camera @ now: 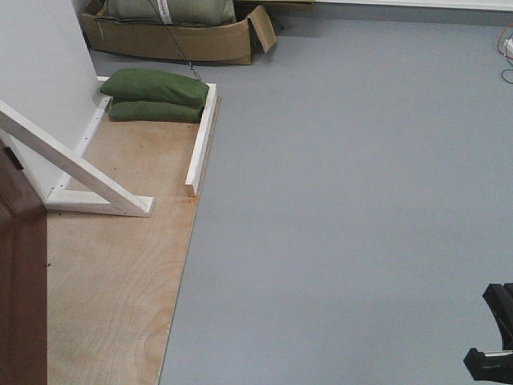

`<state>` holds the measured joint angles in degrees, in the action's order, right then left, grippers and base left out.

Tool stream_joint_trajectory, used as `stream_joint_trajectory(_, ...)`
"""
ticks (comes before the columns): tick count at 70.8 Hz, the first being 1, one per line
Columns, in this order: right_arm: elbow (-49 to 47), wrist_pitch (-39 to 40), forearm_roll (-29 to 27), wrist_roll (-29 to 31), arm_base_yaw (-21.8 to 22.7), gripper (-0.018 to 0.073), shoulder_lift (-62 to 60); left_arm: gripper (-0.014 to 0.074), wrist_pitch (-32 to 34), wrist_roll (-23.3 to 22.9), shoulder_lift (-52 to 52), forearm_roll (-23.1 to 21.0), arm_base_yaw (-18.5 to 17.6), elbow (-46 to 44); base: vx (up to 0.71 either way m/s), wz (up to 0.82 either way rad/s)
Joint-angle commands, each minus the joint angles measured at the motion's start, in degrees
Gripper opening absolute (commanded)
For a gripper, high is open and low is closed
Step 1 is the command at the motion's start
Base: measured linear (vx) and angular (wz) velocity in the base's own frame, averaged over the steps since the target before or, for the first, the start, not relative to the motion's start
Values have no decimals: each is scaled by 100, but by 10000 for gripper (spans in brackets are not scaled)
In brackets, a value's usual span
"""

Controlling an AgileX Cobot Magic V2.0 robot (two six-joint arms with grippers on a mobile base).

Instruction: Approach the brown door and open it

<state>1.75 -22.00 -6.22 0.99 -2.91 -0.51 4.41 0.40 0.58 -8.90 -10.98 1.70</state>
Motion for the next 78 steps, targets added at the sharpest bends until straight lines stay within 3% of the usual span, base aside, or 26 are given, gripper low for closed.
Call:
stream_joint_trajectory(1, 11, 465, 30, 63, 5, 0, -90, 17, 436, -40, 149, 31, -12, 135, 0, 0)
stream_joint_trajectory(22, 11, 465, 30, 63, 5, 0, -90, 17, 451, -7, 149, 37, -7, 135, 0, 0)
stream_joint_trajectory(31, 11, 465, 30, 63, 5, 0, -90, 17, 570, 240, -139, 37, -7, -157, 0, 0)
stream_joint_trajectory(43, 11, 464, 30, 63, 5, 0, -90, 17, 565, 756, -1039, 37, 175, -1453, 0, 0)
stream_joint_trajectory(57, 11, 464, 30, 63, 5, 0, -90, 17, 559, 1269, -1980, 37, 736, -3540, 0, 0)
stream_joint_trajectory(68, 11, 464, 30, 63, 5, 0, -90, 17, 536, 2414, -2423, 37, 1345, -4925, 0, 0)
stream_joint_trajectory(78, 11, 464, 30, 63, 5, 0, -90, 17, 521, 4362, -2664, 37, 1992, -5863, 0, 0)
